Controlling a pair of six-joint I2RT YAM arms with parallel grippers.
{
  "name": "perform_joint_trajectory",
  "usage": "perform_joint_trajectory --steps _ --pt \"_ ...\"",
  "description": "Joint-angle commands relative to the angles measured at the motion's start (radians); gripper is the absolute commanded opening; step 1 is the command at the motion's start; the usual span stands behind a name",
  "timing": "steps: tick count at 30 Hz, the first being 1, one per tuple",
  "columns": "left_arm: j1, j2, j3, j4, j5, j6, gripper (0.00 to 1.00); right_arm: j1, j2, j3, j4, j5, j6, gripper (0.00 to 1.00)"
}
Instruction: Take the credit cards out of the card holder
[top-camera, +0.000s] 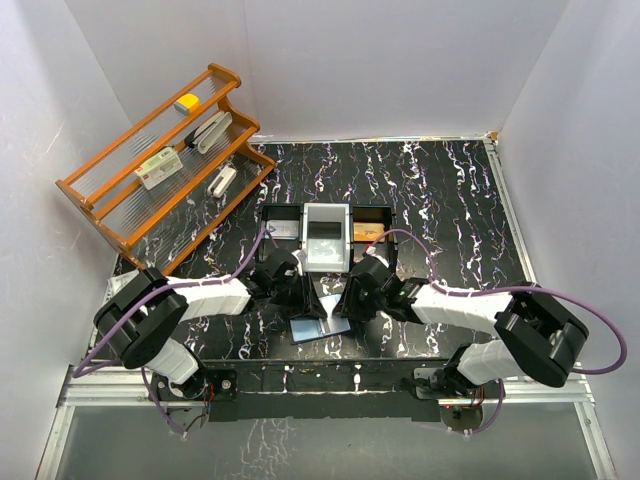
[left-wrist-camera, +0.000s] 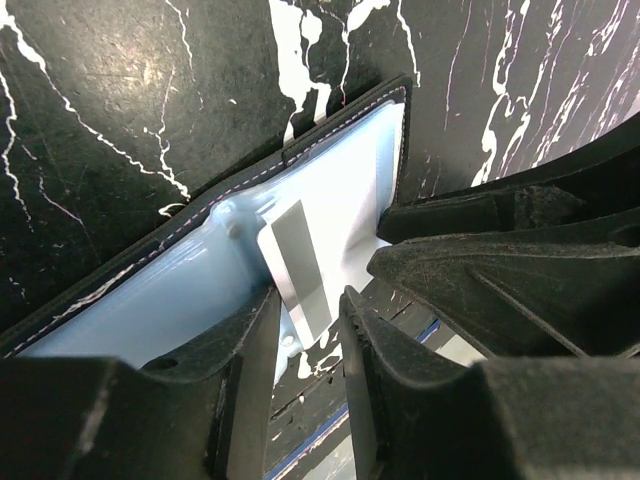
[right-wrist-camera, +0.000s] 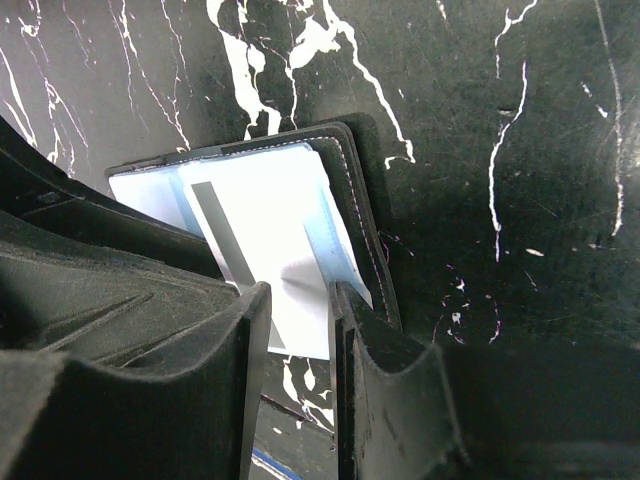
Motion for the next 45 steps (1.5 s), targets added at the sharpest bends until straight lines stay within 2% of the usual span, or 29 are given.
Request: perform_joint_trajectory --steps 1,14,20,30,37,45 --pt "-0.007 -0.017 -0.036 0.086 0.001 -0.053 0.28 -0.003 0.034 0.025 -0.06 0.03 -0.026 0.28" --pt "-0.007 -0.082 -0.095 0.133 -0.035 -0.101 0.12 -0.003 0.045 0.021 -0.059 0.016 -0.023 0.28" --pt "-0.007 -0.091 -0.103 0.152 -0.027 -0.1 0.0 -0.003 0.062 0.021 -0.053 0.005 -0.022 0.28" --pt "-0.007 -0.14 -0.124 0.073 -0.057 -0.071 0.0 -0.003 0.074 0.025 -0.06 0.008 -0.02 0.27" --pt "-0.007 -0.135 -0.097 -0.053 -0.066 0.008 0.0 -0.003 0.081 0.031 -0.059 0.002 -0.023 0.27" --pt "-0.007 -0.144 -0.078 -0.117 -0.089 0.043 0.03 -0.003 0.085 0.044 -0.069 0.003 -0.027 0.26"
